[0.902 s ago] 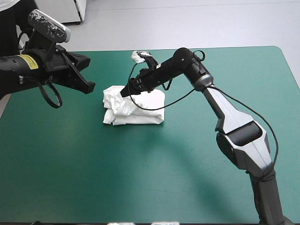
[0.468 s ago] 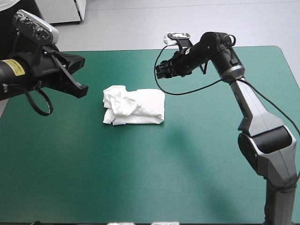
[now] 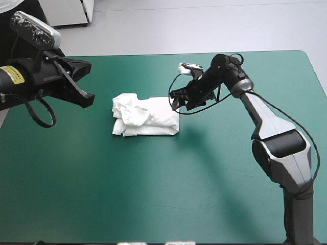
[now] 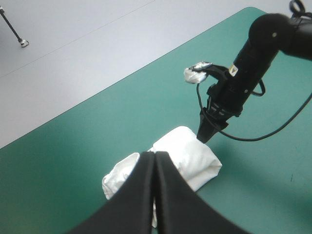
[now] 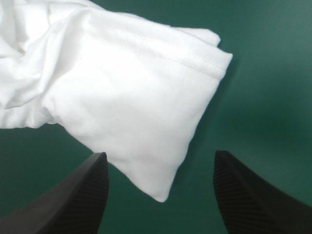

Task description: Fold the cloth

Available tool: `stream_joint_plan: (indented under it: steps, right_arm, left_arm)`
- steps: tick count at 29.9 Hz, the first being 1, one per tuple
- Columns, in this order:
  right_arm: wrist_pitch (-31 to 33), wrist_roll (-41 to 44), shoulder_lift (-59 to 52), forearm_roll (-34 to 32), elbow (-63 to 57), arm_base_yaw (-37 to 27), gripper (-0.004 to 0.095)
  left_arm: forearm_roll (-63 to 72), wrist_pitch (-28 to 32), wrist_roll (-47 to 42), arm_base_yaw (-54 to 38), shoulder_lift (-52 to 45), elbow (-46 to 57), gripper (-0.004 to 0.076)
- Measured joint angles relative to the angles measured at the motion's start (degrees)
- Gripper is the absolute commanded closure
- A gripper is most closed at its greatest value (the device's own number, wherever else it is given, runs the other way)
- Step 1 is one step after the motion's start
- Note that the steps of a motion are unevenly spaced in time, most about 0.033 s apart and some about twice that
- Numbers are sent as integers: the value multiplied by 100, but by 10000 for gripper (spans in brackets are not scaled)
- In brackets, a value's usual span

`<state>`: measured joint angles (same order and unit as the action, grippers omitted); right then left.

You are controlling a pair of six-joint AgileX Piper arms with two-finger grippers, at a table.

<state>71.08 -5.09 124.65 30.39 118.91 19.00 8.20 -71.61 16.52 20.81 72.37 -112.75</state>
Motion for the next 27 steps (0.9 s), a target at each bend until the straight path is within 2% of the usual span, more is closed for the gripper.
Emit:
stream_joint_plan:
  steps: [6, 13, 14, 16, 20, 27]
  right_arm:
    - [-38, -190, 521, 491, 1, 0, 322]
    - [-83, -286, 836, 701, 1, 0, 335]
    - [-92, -305, 853, 739, 1, -12, 364]
    - [-103, -389, 884, 823, 6, -12, 486]
    - [-212, -524, 952, 862, 6, -2, 928]
    - [-293, -702, 970, 539, 6, 10, 908]
  left_arm:
    - [0, 0, 0, 0, 0, 0, 734]
    - [0, 0, -7, 0, 0, 0, 734]
    - [0, 0, -7, 0, 0, 0, 734]
    - [0, 0, -7, 0, 0, 0, 734]
    - [0, 0, -7, 0, 0, 0, 734]
    - [0, 0, -17, 0, 0, 0, 734]
